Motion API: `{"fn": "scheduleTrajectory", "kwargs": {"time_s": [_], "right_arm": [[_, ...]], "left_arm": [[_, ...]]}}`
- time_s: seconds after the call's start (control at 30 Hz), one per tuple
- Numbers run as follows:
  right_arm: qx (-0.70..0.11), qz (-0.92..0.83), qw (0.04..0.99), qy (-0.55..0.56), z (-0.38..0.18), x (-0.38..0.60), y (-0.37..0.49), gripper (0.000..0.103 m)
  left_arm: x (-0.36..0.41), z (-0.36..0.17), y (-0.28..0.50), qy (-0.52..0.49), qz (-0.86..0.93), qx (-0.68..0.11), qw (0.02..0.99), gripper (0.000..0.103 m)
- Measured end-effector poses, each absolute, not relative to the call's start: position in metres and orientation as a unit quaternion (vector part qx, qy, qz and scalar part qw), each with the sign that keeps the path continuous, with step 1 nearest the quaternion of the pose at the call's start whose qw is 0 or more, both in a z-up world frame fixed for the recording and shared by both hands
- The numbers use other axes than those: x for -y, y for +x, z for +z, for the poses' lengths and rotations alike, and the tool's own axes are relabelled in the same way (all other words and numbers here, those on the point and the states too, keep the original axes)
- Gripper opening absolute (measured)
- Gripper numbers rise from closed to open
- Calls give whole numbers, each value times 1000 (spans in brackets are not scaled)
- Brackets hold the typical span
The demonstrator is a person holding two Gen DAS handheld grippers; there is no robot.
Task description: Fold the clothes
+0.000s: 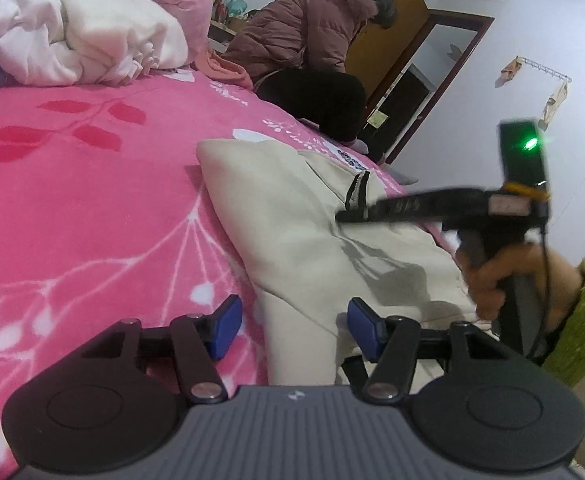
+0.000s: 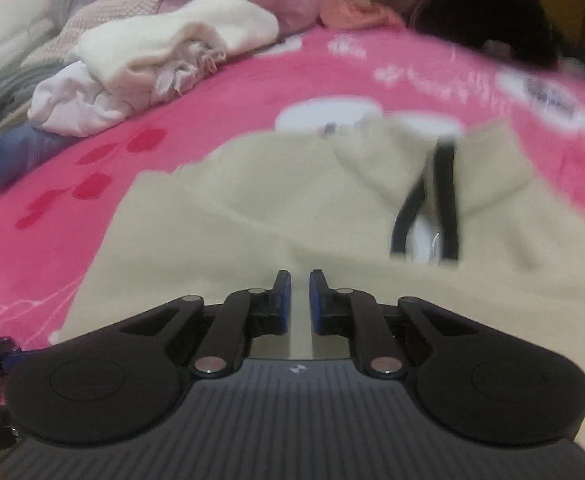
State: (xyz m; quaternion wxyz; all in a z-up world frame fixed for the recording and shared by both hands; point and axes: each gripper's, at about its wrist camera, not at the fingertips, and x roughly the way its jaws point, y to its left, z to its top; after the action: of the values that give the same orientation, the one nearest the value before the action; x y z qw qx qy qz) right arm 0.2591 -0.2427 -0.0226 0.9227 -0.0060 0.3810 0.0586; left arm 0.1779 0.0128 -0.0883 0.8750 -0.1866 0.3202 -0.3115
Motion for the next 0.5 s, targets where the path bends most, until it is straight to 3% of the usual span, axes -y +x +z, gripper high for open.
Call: {"fn": "scheduleTrajectory", "kwargs": {"time_s": [0.17, 0.33, 0.5], "right_arm": [[-330, 192, 922, -61, -7, 189, 270, 7], [-368, 139, 916, -82, -47, 185, 322, 6], [-338, 167, 922, -91, -17, 177, 303, 7]], "left_arm": [[-13, -88, 177, -191, -311, -320, 874, 60], [-14, -88, 177, -194, -312, -320, 873, 60], [-14, -89, 177, -195, -312, -320, 873, 60]]}}
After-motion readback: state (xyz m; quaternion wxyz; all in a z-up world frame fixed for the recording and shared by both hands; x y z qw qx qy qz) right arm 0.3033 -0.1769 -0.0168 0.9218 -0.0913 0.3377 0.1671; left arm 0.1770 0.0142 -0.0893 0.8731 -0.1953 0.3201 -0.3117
